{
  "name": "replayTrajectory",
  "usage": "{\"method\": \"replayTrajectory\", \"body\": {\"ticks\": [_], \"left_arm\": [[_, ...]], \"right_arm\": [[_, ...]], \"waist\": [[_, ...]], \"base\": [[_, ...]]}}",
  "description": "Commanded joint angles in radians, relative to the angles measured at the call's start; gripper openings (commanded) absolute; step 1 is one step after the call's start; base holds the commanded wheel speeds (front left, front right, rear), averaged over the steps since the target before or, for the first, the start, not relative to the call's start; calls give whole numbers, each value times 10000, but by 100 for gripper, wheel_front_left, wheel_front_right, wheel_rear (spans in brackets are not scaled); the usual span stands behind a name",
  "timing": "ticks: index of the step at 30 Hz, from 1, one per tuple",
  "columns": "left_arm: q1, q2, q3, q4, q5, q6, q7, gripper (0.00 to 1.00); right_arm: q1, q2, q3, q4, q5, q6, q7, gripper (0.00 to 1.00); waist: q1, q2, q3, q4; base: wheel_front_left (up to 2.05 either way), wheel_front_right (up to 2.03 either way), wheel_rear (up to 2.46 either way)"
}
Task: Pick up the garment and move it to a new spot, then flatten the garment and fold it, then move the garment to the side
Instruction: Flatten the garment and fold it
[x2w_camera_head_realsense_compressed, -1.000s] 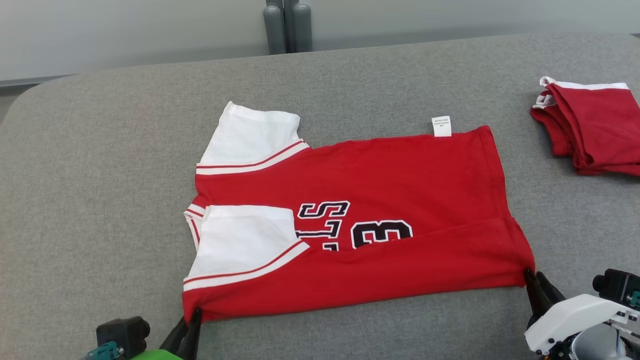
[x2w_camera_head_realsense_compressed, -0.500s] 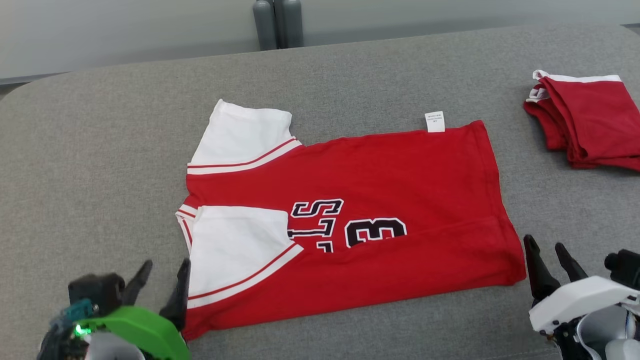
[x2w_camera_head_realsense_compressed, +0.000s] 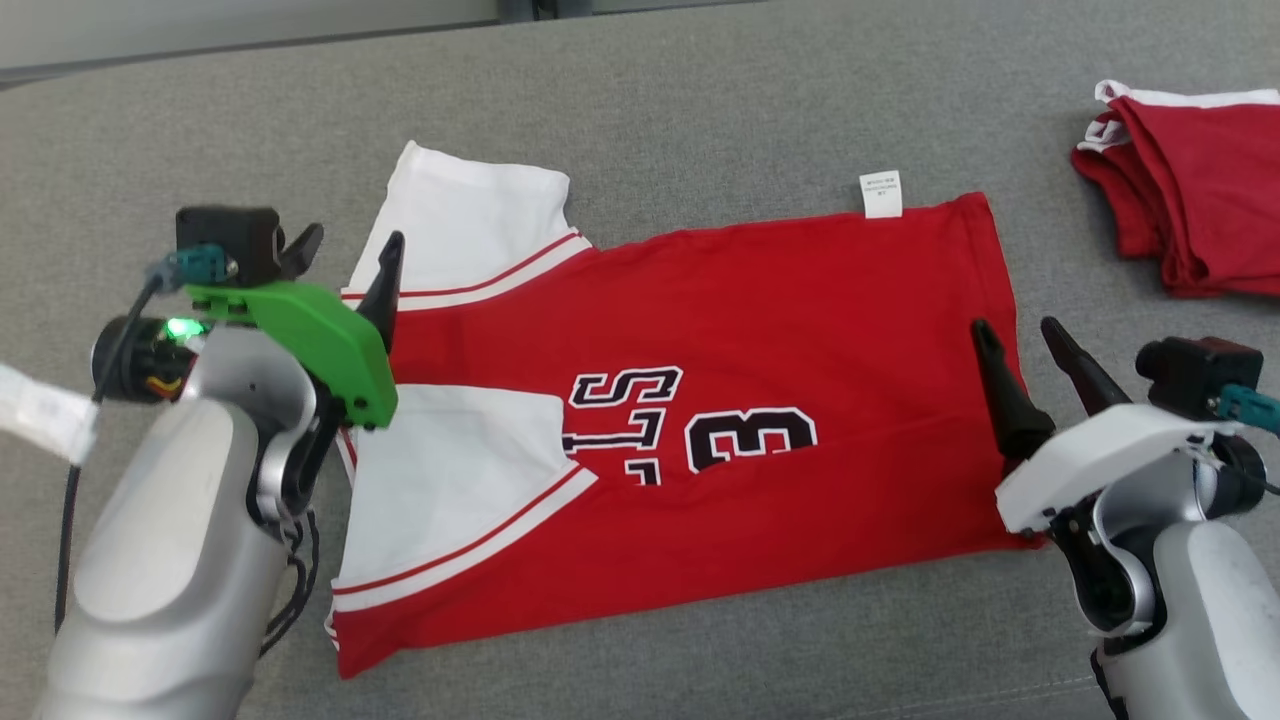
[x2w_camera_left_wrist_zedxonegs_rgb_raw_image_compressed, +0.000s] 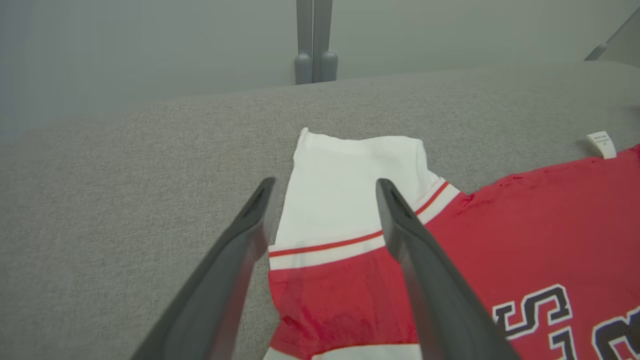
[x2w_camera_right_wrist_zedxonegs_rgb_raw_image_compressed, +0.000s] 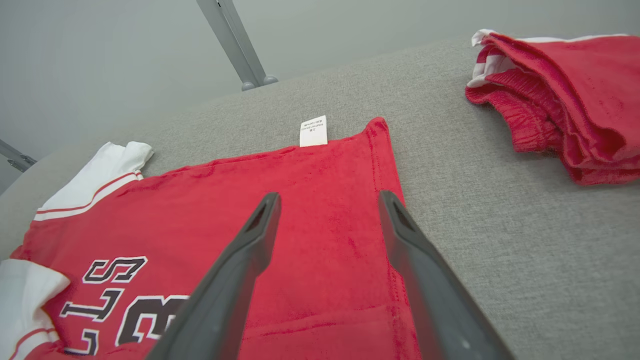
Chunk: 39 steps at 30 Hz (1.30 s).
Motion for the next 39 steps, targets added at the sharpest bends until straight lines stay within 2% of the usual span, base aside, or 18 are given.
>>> {"method": "replayTrajectory", "body": {"ticks": [1,12,25,26,27,28,29,30,33,39], "left_arm": [[-415,-46,-20,290,66,-61,46,100],[-3384,-78,-44,3514,395,6,365,100],[-4815,62,-310,5535,610,-158,322,100],[-4843,51,-347,5658,631,-165,338,87],[-4874,45,-378,5768,641,-189,353,65],[-4916,64,-426,5877,682,-230,358,60],[-4948,78,-499,5991,722,-262,390,45],[-4964,61,-552,6070,731,-305,389,41],[-5014,-81,-650,6287,747,-408,182,0],[-5019,-322,-652,6370,581,-686,-662,0]], "right_arm": [[-254,-66,124,53,-50,-1,-38,100],[-1780,-377,1532,250,135,-1,-268,100],[-2235,-597,2003,72,281,-1,-387,100],[-2248,-606,2024,59,300,-1,-386,100],[-2267,-617,2050,50,308,-1,-387,100],[-2285,-622,2076,46,314,-1,-386,100],[-2308,-628,2105,46,317,-1,-382,100],[-2329,-639,2122,48,327,-1,-379,100],[-2436,-714,2130,107,323,-1,-406,100],[-2939,-1181,2053,574,-35,-1,-322,100]], "waist": [[0,0,578,-263],[0,0,1926,-1024],[0,0,2330,-1319],[0,0,2327,-1325],[0,0,2322,-1334],[0,0,2318,-1346],[0,0,2317,-1359],[0,0,2318,-1363],[0,0,2304,-1340],[0,0,1993,-1053]], "base": [[0,0,0],[0,0,0],[0,0,0],[0,0,0],[0,0,0],[0,0,0],[0,0,0],[0,0,0],[0,0,0],[0,0,0]]}}
